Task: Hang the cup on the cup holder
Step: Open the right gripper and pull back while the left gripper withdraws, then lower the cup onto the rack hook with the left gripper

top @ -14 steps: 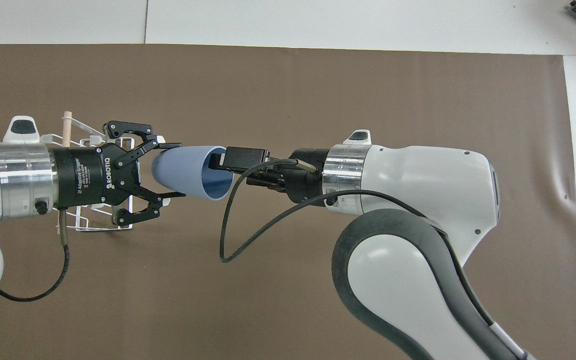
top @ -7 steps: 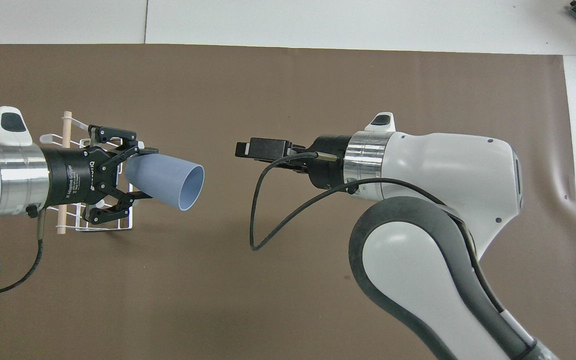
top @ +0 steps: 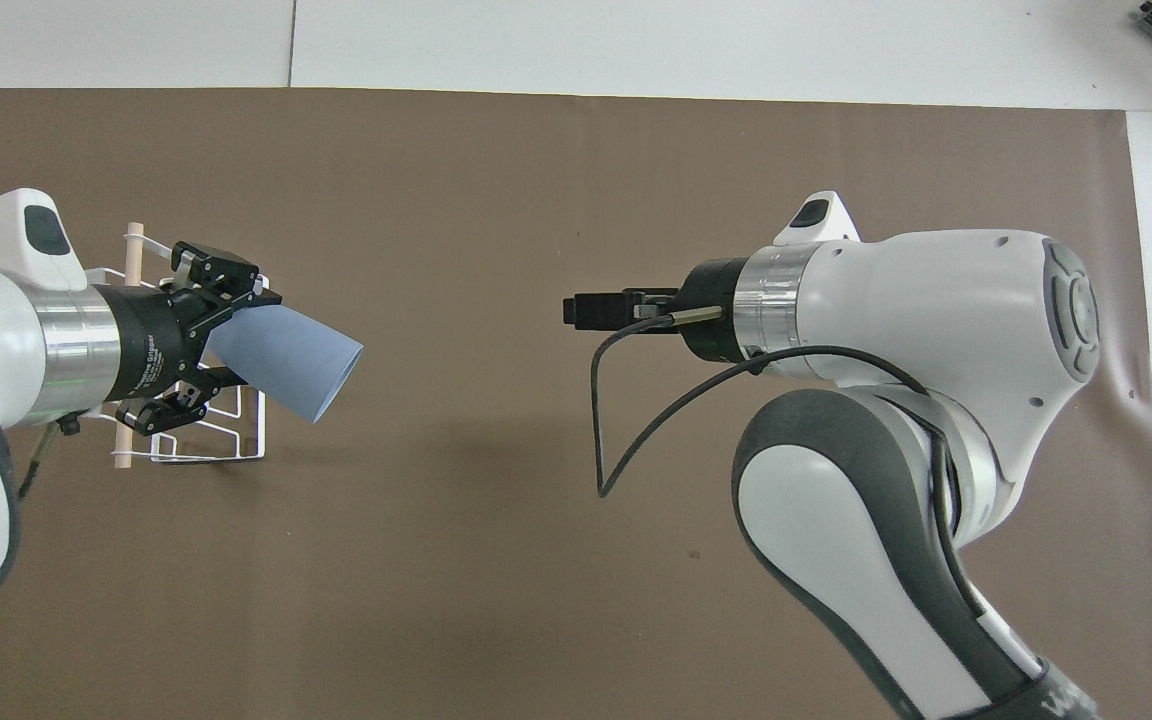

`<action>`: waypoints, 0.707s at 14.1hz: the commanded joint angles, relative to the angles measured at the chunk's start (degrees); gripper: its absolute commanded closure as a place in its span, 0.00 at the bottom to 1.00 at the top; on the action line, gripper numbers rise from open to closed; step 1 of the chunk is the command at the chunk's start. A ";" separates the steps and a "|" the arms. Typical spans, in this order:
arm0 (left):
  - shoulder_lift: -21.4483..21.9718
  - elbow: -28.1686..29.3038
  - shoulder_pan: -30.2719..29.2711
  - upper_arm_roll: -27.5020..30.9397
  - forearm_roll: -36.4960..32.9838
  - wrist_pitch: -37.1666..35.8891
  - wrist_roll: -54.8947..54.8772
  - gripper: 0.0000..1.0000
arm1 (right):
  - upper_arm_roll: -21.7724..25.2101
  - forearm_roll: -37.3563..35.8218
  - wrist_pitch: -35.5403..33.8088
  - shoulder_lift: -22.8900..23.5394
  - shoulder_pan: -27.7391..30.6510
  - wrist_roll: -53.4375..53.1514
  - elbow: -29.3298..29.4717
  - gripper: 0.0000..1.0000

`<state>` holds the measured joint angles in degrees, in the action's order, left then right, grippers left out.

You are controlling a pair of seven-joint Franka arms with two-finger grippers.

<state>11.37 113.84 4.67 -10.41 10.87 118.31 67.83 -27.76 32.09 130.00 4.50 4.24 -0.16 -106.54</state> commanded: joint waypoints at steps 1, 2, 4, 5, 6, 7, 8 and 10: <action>-0.91 -1.42 3.49 0.39 -10.48 1.65 -0.68 1.00 | 2.88 -5.79 -5.09 -1.43 0.77 2.27 -0.16 0.00; -1.09 -1.60 3.41 0.39 -13.74 3.74 -1.81 1.00 | 4.02 -7.90 -6.32 -1.51 0.77 3.23 0.01 0.00; -1.71 -1.43 2.36 1.09 -16.40 6.04 -10.13 1.00 | 6.92 -14.30 -8.78 -1.51 0.69 4.73 0.63 0.00; -1.79 -1.42 0.36 1.09 -16.58 6.49 -14.61 1.00 | 8.24 -17.21 -10.62 -1.51 0.68 5.08 1.41 0.00; -1.97 -1.25 -1.14 1.09 -16.93 8.23 -17.96 1.00 | 9.56 -19.58 -12.90 -1.51 0.77 5.17 2.55 0.00; -2.84 -1.07 -1.33 1.09 -18.94 10.68 -18.43 1.00 | 10.79 -21.96 -15.80 -1.51 0.77 5.17 3.70 0.00; -4.50 -1.42 -1.33 1.09 -22.52 12.28 -18.44 1.00 | 12.11 -23.98 -18.61 -1.51 0.69 5.17 5.01 0.00; -7.23 -1.42 -1.86 1.09 -27.46 17.45 -18.70 1.00 | 14.31 -25.84 -23.10 -1.42 0.68 5.17 6.95 0.00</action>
<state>7.34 113.31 3.29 -8.96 -12.54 131.38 50.06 -14.97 8.35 110.93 3.31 4.84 3.99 -101.64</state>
